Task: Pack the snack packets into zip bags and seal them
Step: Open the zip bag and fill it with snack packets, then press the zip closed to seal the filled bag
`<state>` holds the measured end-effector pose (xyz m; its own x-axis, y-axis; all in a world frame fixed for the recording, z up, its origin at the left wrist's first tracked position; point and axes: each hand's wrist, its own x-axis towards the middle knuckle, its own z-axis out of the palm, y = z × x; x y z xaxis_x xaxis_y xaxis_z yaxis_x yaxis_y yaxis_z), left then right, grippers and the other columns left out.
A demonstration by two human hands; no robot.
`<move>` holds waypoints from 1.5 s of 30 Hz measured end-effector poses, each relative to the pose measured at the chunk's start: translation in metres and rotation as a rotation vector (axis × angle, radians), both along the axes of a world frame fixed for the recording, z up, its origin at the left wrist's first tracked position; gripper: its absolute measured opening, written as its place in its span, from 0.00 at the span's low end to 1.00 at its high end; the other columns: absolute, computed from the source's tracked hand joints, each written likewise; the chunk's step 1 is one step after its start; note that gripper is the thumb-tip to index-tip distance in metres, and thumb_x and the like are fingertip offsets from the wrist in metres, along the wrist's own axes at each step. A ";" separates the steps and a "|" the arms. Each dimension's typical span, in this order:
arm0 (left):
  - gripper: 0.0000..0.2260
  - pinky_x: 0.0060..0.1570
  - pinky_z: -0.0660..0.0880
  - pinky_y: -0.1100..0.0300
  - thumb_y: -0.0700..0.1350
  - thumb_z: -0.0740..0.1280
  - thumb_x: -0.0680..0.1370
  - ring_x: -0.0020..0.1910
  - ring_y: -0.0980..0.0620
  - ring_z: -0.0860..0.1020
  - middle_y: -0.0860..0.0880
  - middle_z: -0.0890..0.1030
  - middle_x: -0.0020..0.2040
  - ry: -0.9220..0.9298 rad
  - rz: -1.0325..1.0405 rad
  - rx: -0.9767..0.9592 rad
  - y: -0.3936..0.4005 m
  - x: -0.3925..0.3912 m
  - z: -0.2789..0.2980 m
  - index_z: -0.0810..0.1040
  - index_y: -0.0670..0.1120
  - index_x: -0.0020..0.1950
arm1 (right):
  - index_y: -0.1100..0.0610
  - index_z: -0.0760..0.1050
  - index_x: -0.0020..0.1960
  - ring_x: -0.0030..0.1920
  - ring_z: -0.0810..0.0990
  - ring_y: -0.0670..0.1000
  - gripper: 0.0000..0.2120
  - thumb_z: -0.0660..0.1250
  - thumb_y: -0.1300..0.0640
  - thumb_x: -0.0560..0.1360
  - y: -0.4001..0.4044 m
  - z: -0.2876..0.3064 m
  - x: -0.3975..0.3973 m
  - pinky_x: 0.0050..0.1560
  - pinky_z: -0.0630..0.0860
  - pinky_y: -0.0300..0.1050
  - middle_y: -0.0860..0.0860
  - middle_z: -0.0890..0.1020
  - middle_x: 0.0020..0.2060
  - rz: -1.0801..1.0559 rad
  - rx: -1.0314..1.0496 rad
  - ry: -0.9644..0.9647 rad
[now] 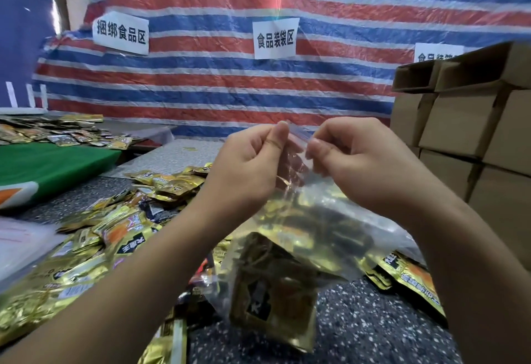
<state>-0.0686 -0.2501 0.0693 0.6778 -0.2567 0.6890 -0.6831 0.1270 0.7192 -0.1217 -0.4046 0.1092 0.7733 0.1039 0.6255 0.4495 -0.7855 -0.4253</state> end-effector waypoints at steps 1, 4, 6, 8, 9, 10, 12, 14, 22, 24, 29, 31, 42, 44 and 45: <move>0.16 0.34 0.79 0.51 0.48 0.58 0.84 0.31 0.48 0.82 0.46 0.83 0.33 -0.002 0.020 0.006 0.001 0.002 0.000 0.79 0.43 0.42 | 0.51 0.78 0.39 0.34 0.77 0.47 0.11 0.65 0.55 0.80 -0.001 0.000 0.000 0.36 0.74 0.48 0.48 0.81 0.33 0.001 0.018 -0.003; 0.14 0.33 0.78 0.57 0.45 0.62 0.83 0.30 0.52 0.80 0.46 0.83 0.33 0.021 0.069 0.011 0.002 0.008 -0.002 0.80 0.40 0.43 | 0.53 0.79 0.41 0.36 0.79 0.49 0.10 0.66 0.54 0.80 -0.001 0.000 0.002 0.40 0.77 0.51 0.49 0.81 0.34 -0.010 0.008 0.040; 0.13 0.34 0.78 0.53 0.44 0.62 0.83 0.31 0.50 0.80 0.44 0.83 0.34 0.018 0.091 0.036 0.003 0.010 -0.003 0.80 0.40 0.43 | 0.53 0.80 0.41 0.34 0.78 0.48 0.10 0.66 0.54 0.80 -0.001 0.000 0.003 0.39 0.77 0.52 0.49 0.81 0.34 -0.011 -0.009 0.092; 0.13 0.39 0.80 0.44 0.44 0.62 0.83 0.33 0.44 0.80 0.40 0.83 0.36 0.012 0.086 0.058 0.006 0.009 -0.003 0.80 0.39 0.43 | 0.52 0.79 0.40 0.33 0.78 0.46 0.10 0.66 0.53 0.80 -0.001 0.000 0.002 0.40 0.77 0.52 0.48 0.82 0.34 -0.001 -0.015 0.119; 0.13 0.41 0.79 0.42 0.43 0.61 0.83 0.34 0.43 0.80 0.39 0.82 0.36 0.017 0.076 0.060 0.007 0.008 -0.003 0.80 0.39 0.43 | 0.51 0.80 0.40 0.34 0.79 0.46 0.10 0.67 0.53 0.79 0.000 0.000 0.001 0.40 0.79 0.52 0.48 0.82 0.34 0.004 -0.013 0.123; 0.13 0.41 0.79 0.42 0.42 0.61 0.83 0.34 0.43 0.80 0.39 0.82 0.36 0.024 0.066 0.059 0.008 0.006 -0.003 0.80 0.38 0.43 | 0.50 0.80 0.39 0.35 0.79 0.46 0.10 0.67 0.51 0.79 0.000 0.000 0.000 0.41 0.79 0.53 0.47 0.82 0.34 0.006 -0.011 0.125; 0.13 0.39 0.80 0.46 0.42 0.61 0.83 0.34 0.43 0.81 0.40 0.83 0.36 0.030 0.061 0.061 0.007 0.004 -0.003 0.80 0.39 0.43 | 0.50 0.80 0.39 0.33 0.79 0.46 0.11 0.66 0.48 0.78 0.003 -0.001 -0.001 0.40 0.79 0.53 0.47 0.82 0.33 0.004 -0.007 0.117; 0.13 0.37 0.82 0.52 0.41 0.61 0.83 0.33 0.46 0.82 0.42 0.83 0.35 0.022 0.062 0.075 0.007 0.002 -0.003 0.80 0.40 0.43 | 0.50 0.79 0.39 0.34 0.79 0.47 0.11 0.67 0.49 0.78 0.006 -0.002 -0.001 0.40 0.79 0.54 0.48 0.82 0.33 -0.010 -0.007 0.096; 0.12 0.37 0.83 0.55 0.41 0.60 0.83 0.33 0.48 0.84 0.43 0.84 0.35 0.014 0.013 0.112 0.010 -0.004 0.005 0.80 0.40 0.44 | 0.51 0.81 0.39 0.36 0.82 0.50 0.09 0.69 0.51 0.78 0.008 0.001 -0.006 0.43 0.80 0.53 0.48 0.83 0.33 0.006 0.067 0.105; 0.12 0.36 0.82 0.57 0.41 0.61 0.83 0.33 0.49 0.83 0.44 0.84 0.34 -0.022 0.026 0.116 0.011 -0.006 0.006 0.80 0.41 0.43 | 0.51 0.81 0.39 0.35 0.82 0.50 0.09 0.69 0.52 0.78 0.008 0.002 -0.008 0.42 0.80 0.53 0.47 0.84 0.33 0.029 0.058 0.087; 0.12 0.36 0.81 0.53 0.42 0.61 0.83 0.33 0.47 0.83 0.47 0.82 0.32 -0.114 0.070 0.094 0.013 -0.008 0.008 0.79 0.42 0.42 | 0.50 0.80 0.39 0.34 0.81 0.51 0.11 0.66 0.52 0.80 0.007 0.003 -0.012 0.35 0.76 0.47 0.45 0.83 0.33 0.055 0.050 0.047; 0.12 0.34 0.79 0.58 0.42 0.61 0.83 0.32 0.49 0.82 0.48 0.82 0.32 -0.141 0.084 0.103 0.012 -0.009 0.007 0.79 0.41 0.43 | 0.50 0.80 0.39 0.33 0.80 0.51 0.11 0.66 0.52 0.80 0.007 0.004 -0.013 0.35 0.75 0.49 0.46 0.83 0.33 0.044 0.032 0.030; 0.10 0.32 0.76 0.65 0.41 0.63 0.82 0.31 0.55 0.82 0.50 0.82 0.32 -0.245 0.168 0.115 0.010 -0.012 0.004 0.79 0.44 0.42 | 0.50 0.77 0.35 0.26 0.71 0.42 0.13 0.68 0.49 0.78 0.010 0.000 -0.010 0.27 0.68 0.39 0.45 0.79 0.29 0.013 -0.015 -0.051; 0.11 0.33 0.75 0.66 0.42 0.63 0.82 0.30 0.56 0.81 0.53 0.81 0.30 -0.286 0.205 0.122 0.010 -0.013 0.003 0.79 0.45 0.41 | 0.50 0.77 0.35 0.26 0.71 0.43 0.13 0.68 0.49 0.78 0.011 -0.001 -0.011 0.27 0.68 0.39 0.44 0.79 0.29 0.012 -0.033 -0.071; 0.11 0.33 0.74 0.65 0.42 0.63 0.82 0.30 0.56 0.81 0.54 0.81 0.30 -0.295 0.211 0.119 0.010 -0.014 0.003 0.79 0.45 0.41 | 0.50 0.77 0.35 0.26 0.71 0.43 0.13 0.68 0.49 0.78 0.011 -0.002 -0.011 0.27 0.68 0.40 0.44 0.79 0.30 0.009 -0.037 -0.080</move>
